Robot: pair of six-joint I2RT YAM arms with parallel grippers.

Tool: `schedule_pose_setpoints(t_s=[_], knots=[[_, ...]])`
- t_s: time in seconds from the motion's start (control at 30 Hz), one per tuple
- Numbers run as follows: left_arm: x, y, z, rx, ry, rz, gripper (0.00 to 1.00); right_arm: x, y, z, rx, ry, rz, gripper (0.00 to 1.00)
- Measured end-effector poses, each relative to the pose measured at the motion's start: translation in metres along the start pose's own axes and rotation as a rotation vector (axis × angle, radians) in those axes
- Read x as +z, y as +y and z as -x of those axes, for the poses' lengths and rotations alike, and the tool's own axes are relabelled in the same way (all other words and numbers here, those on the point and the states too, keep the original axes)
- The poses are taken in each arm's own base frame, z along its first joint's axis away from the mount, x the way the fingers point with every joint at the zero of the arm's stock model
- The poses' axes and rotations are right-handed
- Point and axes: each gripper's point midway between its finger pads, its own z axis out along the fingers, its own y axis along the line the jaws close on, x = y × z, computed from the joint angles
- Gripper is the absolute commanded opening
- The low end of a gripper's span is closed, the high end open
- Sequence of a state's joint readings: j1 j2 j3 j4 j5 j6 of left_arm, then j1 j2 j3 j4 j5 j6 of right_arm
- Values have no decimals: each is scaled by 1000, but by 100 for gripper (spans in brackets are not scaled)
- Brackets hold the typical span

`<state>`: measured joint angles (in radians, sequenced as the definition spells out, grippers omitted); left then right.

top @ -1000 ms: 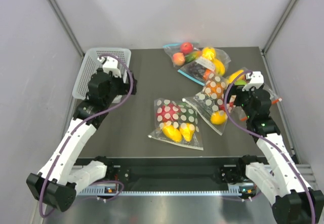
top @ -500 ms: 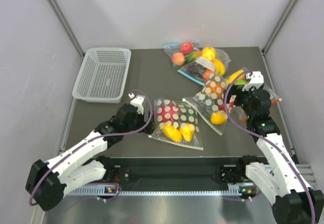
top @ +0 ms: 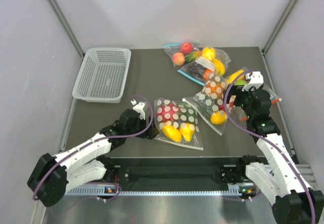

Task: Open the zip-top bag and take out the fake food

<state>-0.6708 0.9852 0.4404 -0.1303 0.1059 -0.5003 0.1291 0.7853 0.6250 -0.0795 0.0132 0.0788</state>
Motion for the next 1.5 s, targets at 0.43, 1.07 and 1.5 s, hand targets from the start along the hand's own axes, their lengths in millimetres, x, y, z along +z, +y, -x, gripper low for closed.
schedule_pose_setpoints(t_s=[0.43, 1.07, 1.5], knots=[[11, -23, -2, -47, 20, -120, 0, -2, 34, -7, -34, 24, 115, 99], [14, -105, 119, -10, -148, -319, 0, -89, 233, -25, -327, -18, 706, 83], [7, -114, 129, 21, -139, -339, 0, -64, 243, -39, -470, -47, 644, 68]])
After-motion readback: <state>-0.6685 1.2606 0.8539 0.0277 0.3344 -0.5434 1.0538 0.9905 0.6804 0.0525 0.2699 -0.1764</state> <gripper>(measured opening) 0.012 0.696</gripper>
